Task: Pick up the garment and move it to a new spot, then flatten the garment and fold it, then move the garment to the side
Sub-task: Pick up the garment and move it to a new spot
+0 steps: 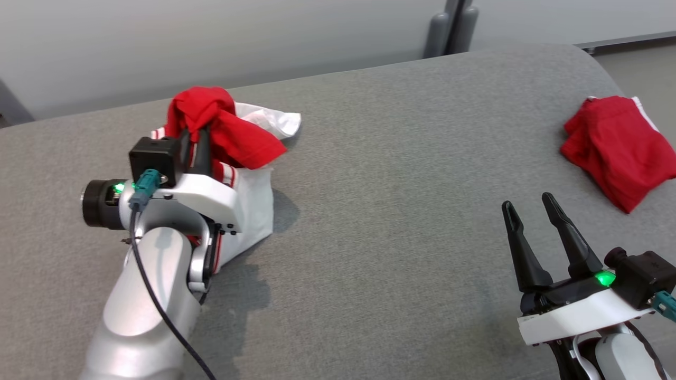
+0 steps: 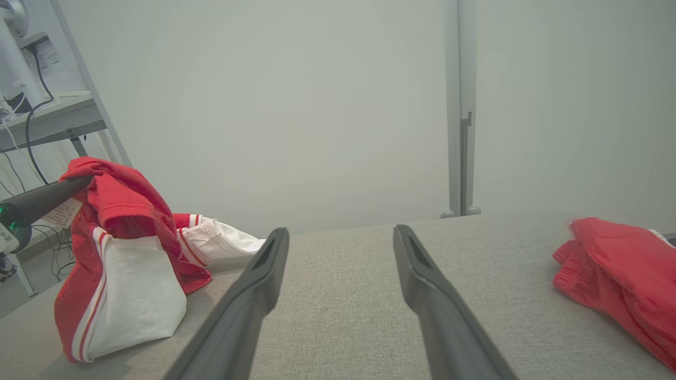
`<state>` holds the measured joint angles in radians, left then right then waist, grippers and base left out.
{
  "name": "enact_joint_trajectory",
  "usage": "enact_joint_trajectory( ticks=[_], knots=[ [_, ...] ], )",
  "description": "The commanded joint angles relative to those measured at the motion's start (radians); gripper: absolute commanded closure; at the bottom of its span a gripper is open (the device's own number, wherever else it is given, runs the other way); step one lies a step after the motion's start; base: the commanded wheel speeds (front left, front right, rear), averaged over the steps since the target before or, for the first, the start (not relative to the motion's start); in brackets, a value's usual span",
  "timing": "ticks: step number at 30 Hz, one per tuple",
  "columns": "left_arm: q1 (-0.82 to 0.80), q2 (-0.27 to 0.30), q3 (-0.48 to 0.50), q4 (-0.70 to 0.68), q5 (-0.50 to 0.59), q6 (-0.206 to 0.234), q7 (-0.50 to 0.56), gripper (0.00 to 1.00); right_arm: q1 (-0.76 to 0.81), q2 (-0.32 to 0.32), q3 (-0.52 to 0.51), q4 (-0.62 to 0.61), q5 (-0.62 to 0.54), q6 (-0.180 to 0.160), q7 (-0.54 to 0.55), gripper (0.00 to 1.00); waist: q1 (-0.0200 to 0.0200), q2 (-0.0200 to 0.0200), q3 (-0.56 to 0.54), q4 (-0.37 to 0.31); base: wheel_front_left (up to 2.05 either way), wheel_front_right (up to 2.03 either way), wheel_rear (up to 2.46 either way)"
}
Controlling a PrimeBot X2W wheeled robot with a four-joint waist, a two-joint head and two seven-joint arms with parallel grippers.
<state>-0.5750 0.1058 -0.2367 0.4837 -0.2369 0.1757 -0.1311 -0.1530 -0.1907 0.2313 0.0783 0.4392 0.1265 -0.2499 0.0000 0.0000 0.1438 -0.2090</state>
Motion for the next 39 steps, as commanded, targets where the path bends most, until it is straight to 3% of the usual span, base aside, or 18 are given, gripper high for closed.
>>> enact_joint_trajectory(
  ticks=[1, 12, 23, 32, 33, 34, 35, 36, 39],
  knots=[
    [-0.021, 0.018, 0.021, -0.033, 0.009, -0.005, 0.002, 1.0, 0.004, -0.003, 0.015, -0.024, -0.001, 0.004, -0.012, 0.0, 0.0, 0.0, -0.008, -0.025, 0.0, 0.0, 0.0],
    [-0.08, -0.052, -0.162, 0.059, -0.022, -0.065, 0.021, 1.0, -0.009, 0.004, 0.04, -0.019, 0.003, 0.004, -0.012, 0.0, 0.0, 0.0, -0.007, -0.121, 0.0, 0.0, 0.0],
    [-0.157, -0.055, -0.424, 0.198, -0.196, -0.06, 0.006, 1.0, -0.029, 0.024, 0.053, -0.012, 0.005, 0.004, -0.012, 0.0, 0.0, 0.0, 0.031, -0.158, 0.0, 0.0, 0.0],
    [-0.193, -0.055, -0.579, 0.305, -0.332, -0.058, -0.022, 1.0, -0.044, 0.037, 0.061, -0.001, 0.008, 0.004, -0.012, 0.0, 0.0, 0.0, 0.057, -0.156, 0.0, 0.0, 0.0],
    [-0.2, -0.055, -0.591, 0.313, -0.344, -0.056, -0.029, 0.96, -0.046, 0.037, 0.061, 0.0, 0.008, 0.004, -0.012, 0.0, 0.0, 0.0, 0.059, -0.155, 0.0, 0.0, 0.0],
    [-0.207, -0.055, -0.601, 0.318, -0.355, -0.051, -0.039, 0.76, -0.047, 0.038, 0.061, 0.001, 0.008, 0.004, -0.012, 0.0, 0.0, 0.0, 0.06, -0.152, 0.0, 0.0, 0.0],
    [-0.213, -0.055, -0.61, 0.32, -0.368, -0.047, -0.048, 0.32, -0.047, 0.038, 0.061, 0.003, 0.008, 0.004, -0.012, 0.0, 0.0, 0.0, 0.06, -0.149, 0.0, 0.0, 0.0],
    [-0.219, -0.055, -0.618, 0.323, -0.38, -0.043, -0.056, 0.0, -0.048, 0.038, 0.061, 0.004, 0.008, 0.004, -0.012, 0.0, 0.0, 0.0, 0.06, -0.146, 0.0, 0.0, 0.0],
    [-0.232, -0.055, -0.636, 0.327, -0.399, -0.033, -0.073, 0.0, -0.049, 0.038, 0.062, 0.006, 0.009, 0.004, -0.012, 0.0, 0.0, 0.0, 0.06, -0.138, 0.0, 0.0, 0.0]
  ],
)
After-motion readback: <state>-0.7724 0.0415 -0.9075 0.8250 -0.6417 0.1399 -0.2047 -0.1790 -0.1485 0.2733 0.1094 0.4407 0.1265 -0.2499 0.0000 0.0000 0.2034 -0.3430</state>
